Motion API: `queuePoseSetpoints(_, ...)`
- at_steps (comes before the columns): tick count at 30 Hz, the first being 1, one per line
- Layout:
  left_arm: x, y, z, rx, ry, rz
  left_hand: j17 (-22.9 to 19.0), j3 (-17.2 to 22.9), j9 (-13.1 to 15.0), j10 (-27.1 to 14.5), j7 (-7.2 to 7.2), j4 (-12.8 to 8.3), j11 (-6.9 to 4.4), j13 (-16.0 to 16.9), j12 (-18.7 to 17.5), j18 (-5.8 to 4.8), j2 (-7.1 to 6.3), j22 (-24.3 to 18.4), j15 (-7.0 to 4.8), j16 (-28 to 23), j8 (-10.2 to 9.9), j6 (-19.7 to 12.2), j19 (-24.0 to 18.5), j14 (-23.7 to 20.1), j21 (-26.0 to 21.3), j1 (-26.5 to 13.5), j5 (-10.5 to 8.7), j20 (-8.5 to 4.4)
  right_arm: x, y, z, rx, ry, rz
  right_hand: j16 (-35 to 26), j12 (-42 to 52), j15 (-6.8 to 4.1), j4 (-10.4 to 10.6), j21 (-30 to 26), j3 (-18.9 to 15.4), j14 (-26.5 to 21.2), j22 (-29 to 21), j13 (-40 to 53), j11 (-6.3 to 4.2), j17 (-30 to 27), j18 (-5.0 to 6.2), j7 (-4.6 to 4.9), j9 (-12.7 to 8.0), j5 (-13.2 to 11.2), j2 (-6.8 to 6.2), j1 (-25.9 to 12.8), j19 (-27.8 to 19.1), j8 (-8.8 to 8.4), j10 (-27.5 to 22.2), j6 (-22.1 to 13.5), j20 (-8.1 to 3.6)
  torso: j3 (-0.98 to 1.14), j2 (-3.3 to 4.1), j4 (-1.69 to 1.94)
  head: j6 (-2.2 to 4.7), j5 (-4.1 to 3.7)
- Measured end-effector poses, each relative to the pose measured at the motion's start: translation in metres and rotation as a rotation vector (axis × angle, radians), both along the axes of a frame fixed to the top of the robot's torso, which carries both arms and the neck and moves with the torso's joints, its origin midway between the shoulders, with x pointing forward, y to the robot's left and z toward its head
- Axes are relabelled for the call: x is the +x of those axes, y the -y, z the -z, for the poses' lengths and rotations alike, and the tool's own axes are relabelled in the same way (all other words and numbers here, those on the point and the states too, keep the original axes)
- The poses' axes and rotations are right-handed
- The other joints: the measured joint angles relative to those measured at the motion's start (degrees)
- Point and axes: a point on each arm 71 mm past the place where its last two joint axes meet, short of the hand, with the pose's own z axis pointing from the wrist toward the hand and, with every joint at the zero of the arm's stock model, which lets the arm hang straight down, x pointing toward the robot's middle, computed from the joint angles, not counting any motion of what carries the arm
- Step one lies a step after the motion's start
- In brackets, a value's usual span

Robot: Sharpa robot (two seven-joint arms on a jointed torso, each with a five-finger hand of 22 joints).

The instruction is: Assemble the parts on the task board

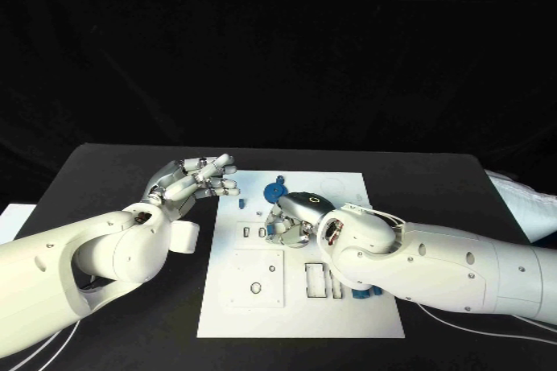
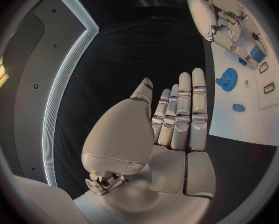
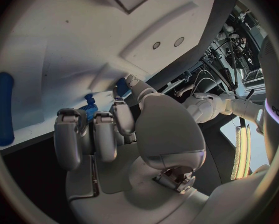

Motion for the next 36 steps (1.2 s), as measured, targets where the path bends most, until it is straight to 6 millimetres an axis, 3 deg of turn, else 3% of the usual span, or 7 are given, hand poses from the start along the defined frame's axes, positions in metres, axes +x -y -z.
queuePoseSetpoints(14, 0.000, 0.000, 0.000, 0.000, -0.002, 0.001, 0.11, 0.00, 0.00, 0.00, 0.00, 0.00, 0.00, 0.00, 0.00, 0.01, 0.00, 0.06, 0.00, 0.00, 0.00, 0.00, -0.21, 0.00, 0.00, 0.00, 0.00, -0.20, -0.007, 0.002, 0.002, 0.034, 0.009, 0.010, 0.00, -4.90, 1.35, 2.75, -0.24, -5.98, 0.11, -0.01, -2.20, 1.15, -0.01, -0.01, 1.55, -0.60, 0.00, -1.96, -0.11, 0.02, -0.50, -3.58, -7.31, 0.86, 0.01, -0.01, 0.00, -0.05, -0.07)
queuePoseSetpoints(21, 0.002, -0.002, 0.001, 0.003, -0.005, -0.003, 0.63, 0.17, 0.00, 0.03, -0.04, -0.17, -0.03, 0.00, 0.00, 0.00, 0.23, 0.31, -0.03, 0.01, 0.00, 0.04, -0.20, 0.03, 0.51, 0.24, 0.00, -0.20, -0.017, 0.009, -0.017, 0.129, 0.065, 0.018, 0.00, -4.22, 1.56, 3.96, -0.24, -7.76, -0.09, -0.01, -2.26, 1.36, -0.01, -0.01, 1.91, -0.55, 0.00, -2.12, 1.23, 0.00, -0.50, -3.77, -8.07, 1.24, 0.05, -0.04, -0.02, -0.07, -0.01)
queuePoseSetpoints(29, 0.004, -0.004, 0.006, 0.058, -0.044, 0.003, 9.44, 0.04, 0.33, 8.73, -2.80, 0.00, -3.59, 2.08, 3.18, 0.65, 0.83, 5.71, -4.08, 10.37, 0.31, 2.81, 7.42, 11.68, 10.11, -0.36, 0.00, -3.93, -0.019, 0.038, -0.062, 0.236, 0.121, -0.022, 0.00, -3.41, 1.55, 4.03, -0.30, -8.14, -0.09, -0.02, -1.91, 1.55, -0.02, 0.00, 1.91, -0.43, -0.01, -0.60, 3.18, 0.00, -0.50, -3.57, -8.07, 1.24, 0.11, -0.18, -0.09, 0.20, 0.32)
queuePoseSetpoints(31, 0.004, -0.004, 0.009, 0.093, -0.070, 0.012, 20.00, 0.12, 0.48, 10.81, -3.49, 0.56, -4.43, 3.68, 5.05, 0.65, 0.84, 9.62, -4.92, 21.79, 0.70, 3.50, 8.51, 12.52, 14.75, -0.37, 0.00, -4.83, -0.017, 0.048, -0.073, 0.258, 0.115, -0.033, 0.00, -3.45, 1.55, 4.03, -0.63, -8.14, -0.09, -0.02, -2.21, 1.55, -0.02, -0.01, 1.92, -0.43, 0.69, -0.19, 4.20, 0.00, -0.50, -3.57, -8.07, 1.24, 0.15, -0.29, -0.12, 0.24, 0.43)
queuePoseSetpoints(33, 0.005, -0.005, 0.013, 0.150, -0.108, 0.027, 39.98, 0.08, 0.76, 11.90, -4.30, 1.22, -5.37, 7.32, 9.33, -0.95, 1.22, 24.49, -5.60, 43.82, 1.81, 4.16, 11.06, 12.92, 28.51, -0.75, 0.00, -5.48, -0.015, 0.061, -0.087, 0.284, 0.102, -0.038, -0.22, -4.09, 1.55, 3.86, -0.63, -8.28, -0.09, -0.02, -2.64, 1.72, -0.02, 0.00, 1.91, -0.43, 1.00, 0.21, 4.58, 0.00, -0.21, -3.81, -8.07, 1.24, 0.22, -0.48, -0.21, 0.14, 0.56)
queuePoseSetpoints(35, 0.005, -0.005, 0.018, 0.213, -0.144, 0.048, 52.11, -0.57, 1.19, 11.22, -4.53, 1.86, -5.87, 12.67, 15.51, -2.22, 1.21, 35.64, -6.13, 57.26, 3.41, 4.09, 11.48, 12.78, 38.54, -1.83, 0.00, -5.75, -0.013, 0.071, -0.096, 0.309, 0.087, -0.034, -0.22, -4.09, 1.55, 3.62, -0.63, -8.04, -0.09, -0.02, -2.71, 1.54, -0.03, 0.00, 1.92, -0.37, 1.00, 0.50, 4.88, 0.00, -0.21, -3.98, -8.07, 1.24, 0.32, -0.66, -0.32, 0.07, 0.68)
queuePoseSetpoints(36, 0.005, -0.003, 0.020, 0.259, -0.166, 0.068, 54.75, -0.97, 1.41, 10.14, -4.54, 2.44, -5.75, 15.20, 18.40, -2.64, 1.20, 39.39, -6.29, 61.04, 4.20, 4.07, 11.48, 12.79, 41.85, -2.77, 0.00, -5.75, -0.012, 0.079, -0.100, 0.326, 0.076, -0.027, -0.22, -4.08, 1.55, 3.62, -0.63, -8.04, -0.09, -0.02, -2.71, 1.54, -0.03, 0.00, 1.88, -0.37, 1.01, 0.73, 5.11, 0.00, -0.20, -3.98, -8.03, 1.24, 0.38, -0.78, -0.41, 0.00, 0.78)
